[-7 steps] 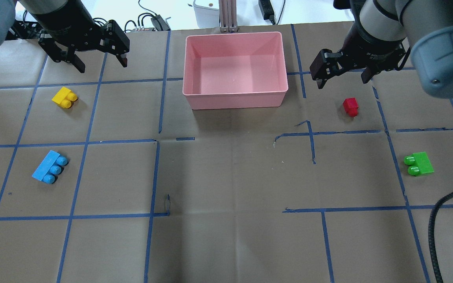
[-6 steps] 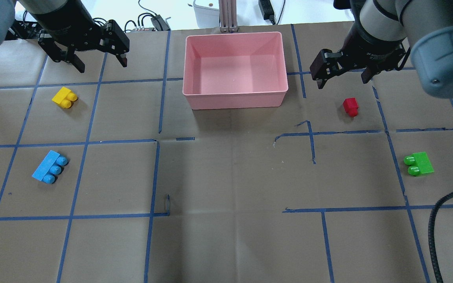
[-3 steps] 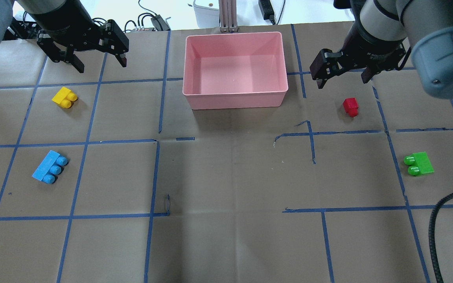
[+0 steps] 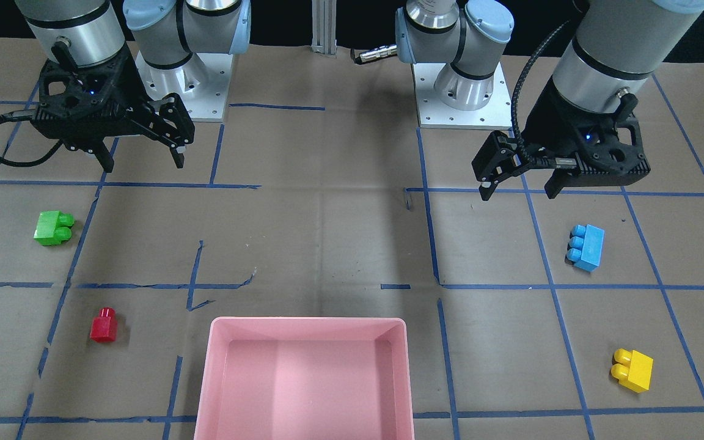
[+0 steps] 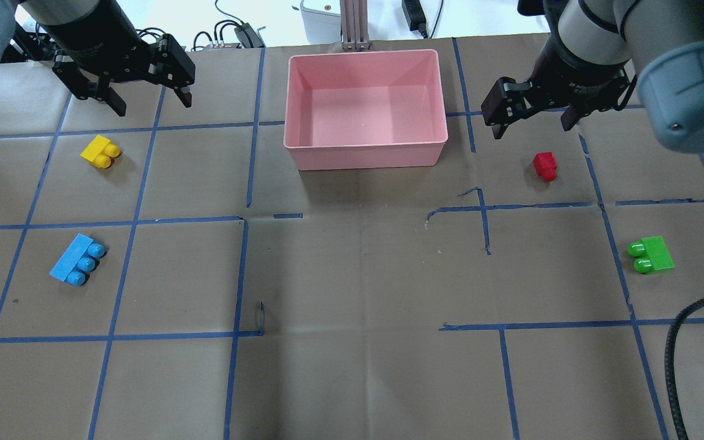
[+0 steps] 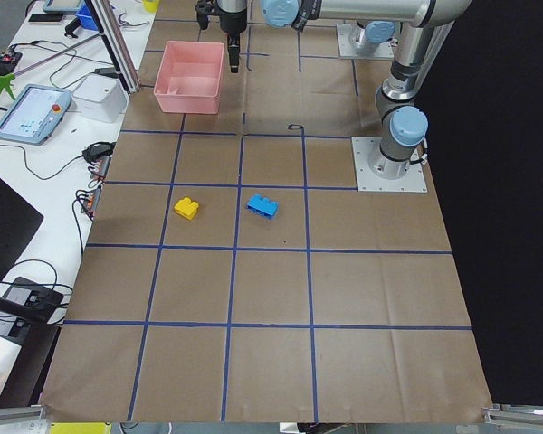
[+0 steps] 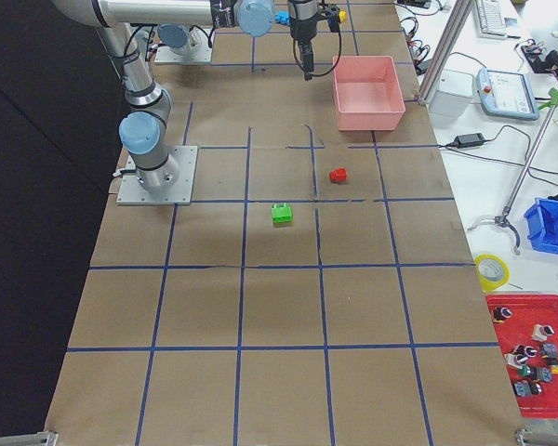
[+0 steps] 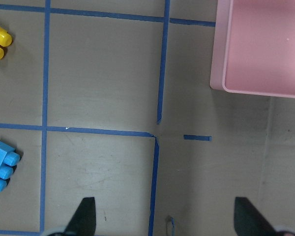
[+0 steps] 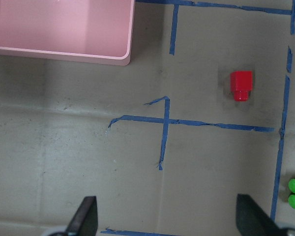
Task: Put all blocks into box
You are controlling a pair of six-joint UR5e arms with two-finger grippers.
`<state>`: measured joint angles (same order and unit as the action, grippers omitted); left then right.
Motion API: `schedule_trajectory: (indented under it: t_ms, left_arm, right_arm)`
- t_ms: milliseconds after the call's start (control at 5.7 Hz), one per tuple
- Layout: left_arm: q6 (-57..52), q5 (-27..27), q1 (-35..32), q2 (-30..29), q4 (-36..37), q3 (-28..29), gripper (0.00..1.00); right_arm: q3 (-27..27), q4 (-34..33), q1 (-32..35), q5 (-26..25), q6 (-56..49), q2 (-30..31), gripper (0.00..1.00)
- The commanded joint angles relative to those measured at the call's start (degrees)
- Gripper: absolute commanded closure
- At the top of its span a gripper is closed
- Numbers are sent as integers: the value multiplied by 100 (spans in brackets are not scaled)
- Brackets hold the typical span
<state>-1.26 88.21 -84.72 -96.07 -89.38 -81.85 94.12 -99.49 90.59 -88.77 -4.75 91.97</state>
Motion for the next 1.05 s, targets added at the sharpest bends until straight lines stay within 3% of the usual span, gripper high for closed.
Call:
schedule_trajectory:
  t_ms: [0,526,877]
  left_arm:
    - [-1367,29,1004,157,-122,-180,0]
    - [-4635,143,3114,1026,-115,-1417,0]
    - [-5897,232,3216,1177,-97,-1649,0]
  right_arm:
    - [9,0,2,44,0,-4,0]
    - [9,0,2,62,-9,-4,0]
    - [27,-9,-381,-8,-175,5,0]
